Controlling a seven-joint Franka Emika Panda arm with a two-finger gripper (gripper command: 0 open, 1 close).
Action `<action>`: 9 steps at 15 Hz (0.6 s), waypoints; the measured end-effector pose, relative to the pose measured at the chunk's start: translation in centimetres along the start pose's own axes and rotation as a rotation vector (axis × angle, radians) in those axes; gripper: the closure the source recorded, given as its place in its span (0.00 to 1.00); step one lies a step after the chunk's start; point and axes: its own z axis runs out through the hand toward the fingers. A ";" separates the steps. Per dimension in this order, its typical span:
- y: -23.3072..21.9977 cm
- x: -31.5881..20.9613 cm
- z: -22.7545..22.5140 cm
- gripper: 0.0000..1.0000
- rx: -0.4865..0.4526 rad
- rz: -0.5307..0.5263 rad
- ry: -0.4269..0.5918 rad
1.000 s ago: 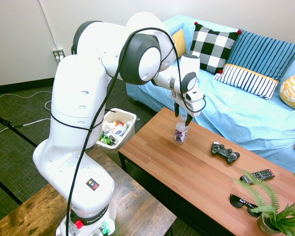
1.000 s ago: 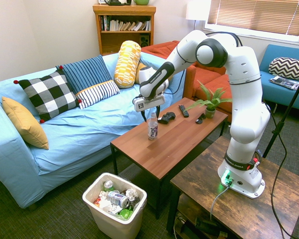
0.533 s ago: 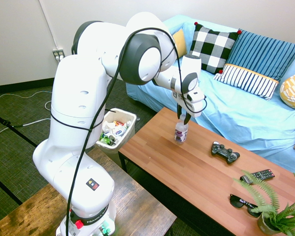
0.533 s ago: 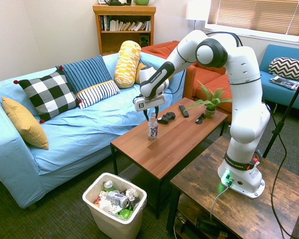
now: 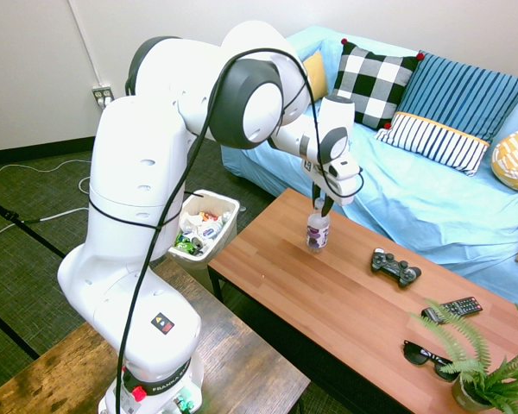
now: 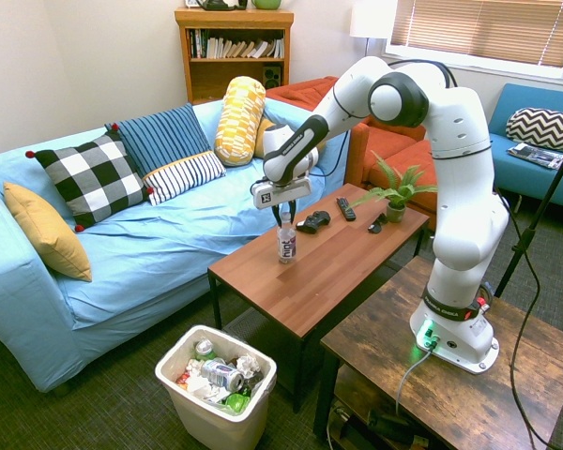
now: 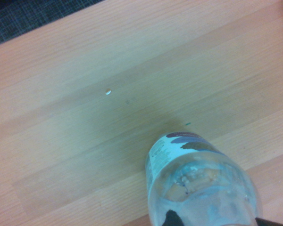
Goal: Throw the bottle in the trash bin
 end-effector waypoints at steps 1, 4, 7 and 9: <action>-0.2 0.0 -1.2 1.00 0.014 -0.007 0.005; -1.6 -1.6 -7.8 1.00 0.061 -0.050 0.033; -4.9 -8.0 -15.5 1.00 0.099 -0.142 0.094; -7.7 -15.2 -19.0 1.00 0.117 -0.217 0.150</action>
